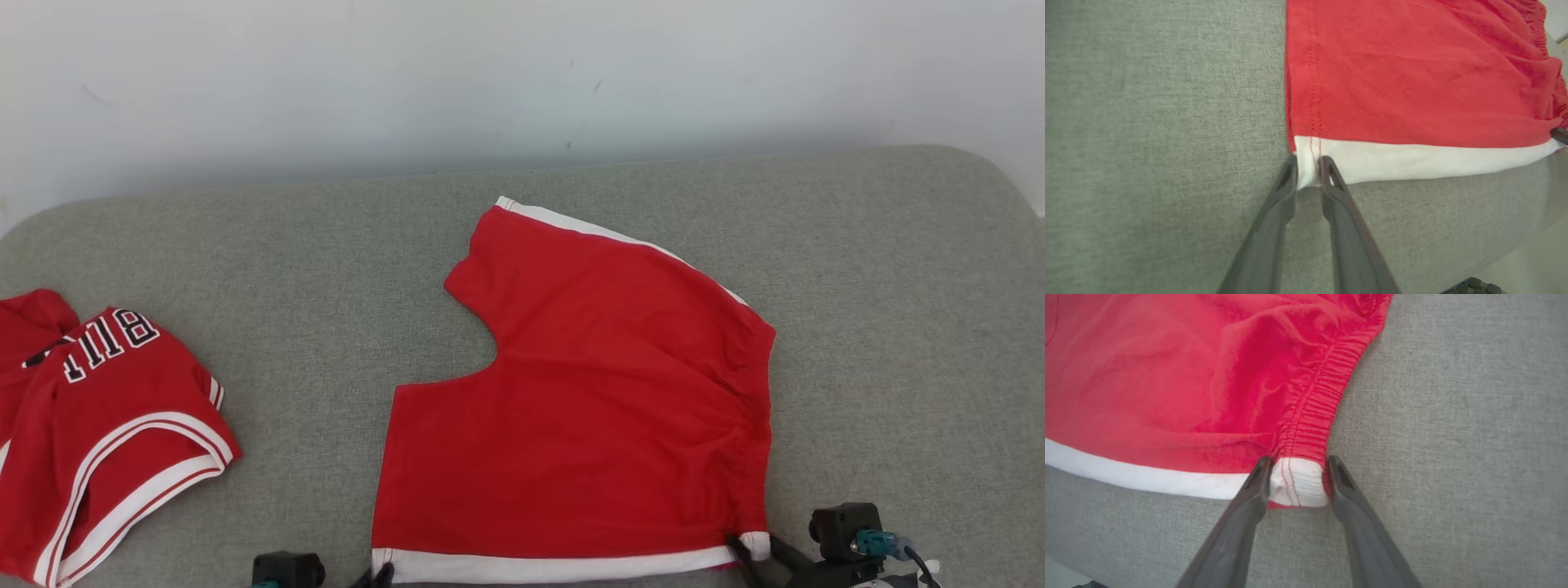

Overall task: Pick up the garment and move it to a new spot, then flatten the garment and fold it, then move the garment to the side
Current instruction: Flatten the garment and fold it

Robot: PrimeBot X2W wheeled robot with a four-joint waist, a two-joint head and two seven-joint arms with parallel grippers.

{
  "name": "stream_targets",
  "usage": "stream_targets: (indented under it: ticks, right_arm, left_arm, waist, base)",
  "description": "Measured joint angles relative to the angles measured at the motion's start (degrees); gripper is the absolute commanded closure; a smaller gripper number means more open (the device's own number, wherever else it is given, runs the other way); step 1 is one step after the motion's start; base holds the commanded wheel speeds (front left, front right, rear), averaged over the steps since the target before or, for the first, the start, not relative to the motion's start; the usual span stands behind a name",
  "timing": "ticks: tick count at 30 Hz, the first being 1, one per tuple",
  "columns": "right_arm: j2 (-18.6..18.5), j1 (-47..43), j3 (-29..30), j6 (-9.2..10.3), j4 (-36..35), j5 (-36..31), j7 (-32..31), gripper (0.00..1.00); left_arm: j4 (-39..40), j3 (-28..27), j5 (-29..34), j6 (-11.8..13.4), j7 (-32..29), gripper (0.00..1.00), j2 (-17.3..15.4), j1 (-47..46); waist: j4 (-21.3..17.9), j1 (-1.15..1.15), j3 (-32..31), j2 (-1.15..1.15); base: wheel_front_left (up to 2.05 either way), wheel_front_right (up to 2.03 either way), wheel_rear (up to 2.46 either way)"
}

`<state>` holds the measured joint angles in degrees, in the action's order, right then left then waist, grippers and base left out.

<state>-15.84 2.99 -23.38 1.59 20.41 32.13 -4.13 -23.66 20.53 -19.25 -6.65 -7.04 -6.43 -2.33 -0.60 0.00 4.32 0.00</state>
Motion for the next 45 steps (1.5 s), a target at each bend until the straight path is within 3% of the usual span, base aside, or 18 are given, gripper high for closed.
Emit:
stream_targets:
  ticks: [10, 13, 22, 30, 36, 39, 45]
  right_arm:
    - [0.2, 0.2, 1.2, -1.43, -0.2, 2.3, -0.8, 1.0]
    - [0.2, 0.2, 2.5, -1.66, -1.5, 3.2, 0.2, 1.0]
    - [-0.3, 1.8, 5.6, -4.85, -8.1, 8.2, 1.0, 1.0]
    - [-1.0, 8.3, 6.3, -5.64, -10.1, 10.1, -1.6, 1.0]
    - [0.6, 15.4, 6.6, -5.7, -9.3, 12.5, -4.3, 1.0]
    - [2.1, 18.8, 6.7, -5.93, -8.5, 13.9, -5.5, 1.0]
    - [4.5, 23.1, 8.1, -6.06, -5.4, 17.6, -7.0, 1.0]
  left_arm:
    - [-1.3, 0.7, -0.8, -0.5, 0.6, 1.0, -0.3, -1.6]
    - [0.7, -0.4, -1.0, -0.5, 2.2, 1.0, -0.9, -1.6]
    - [8.4, -1.5, -3.5, -0.5, 4.0, 1.0, -3.4, -6.1]
    - [10.2, 3.5, -7.5, -0.5, 0.1, 1.0, -7.4, -16.3]
    - [9.6, 5.7, -9.2, -0.5, -3.9, 1.0, -11.7, -26.2]
    - [8.5, 5.4, -14.0, -0.5, -5.7, 1.0, -11.9, -30.3]
    - [4.4, 7.8, -16.7, -0.5, -10.1, 1.0, -14.1, -38.7]
  waist:
    - [0.4, 0.0, 0.1, 0.0]
    - [0.5, 0.0, 0.0, 0.0]
    - [0.2, 0.0, 0.4, 0.0]
    - [-1.6, 0.0, 2.5, 0.0]
    - [-4.0, 0.01, 4.5, 0.01]
    - [-5.4, 0.0, 5.7, 0.0]
    - [-8.2, 0.01, 8.8, 0.01]
  base:
    - [0.0, 0.0, 0.0]
    - [0.0, 0.0, 0.0]
    - [0.0, 0.0, 0.0]
    - [0.0, 0.0, 0.0]
    - [0.0, 0.0, 0.0]
    - [0.0, 0.0, 0.0]
    - [0.0, 0.0, 0.0]
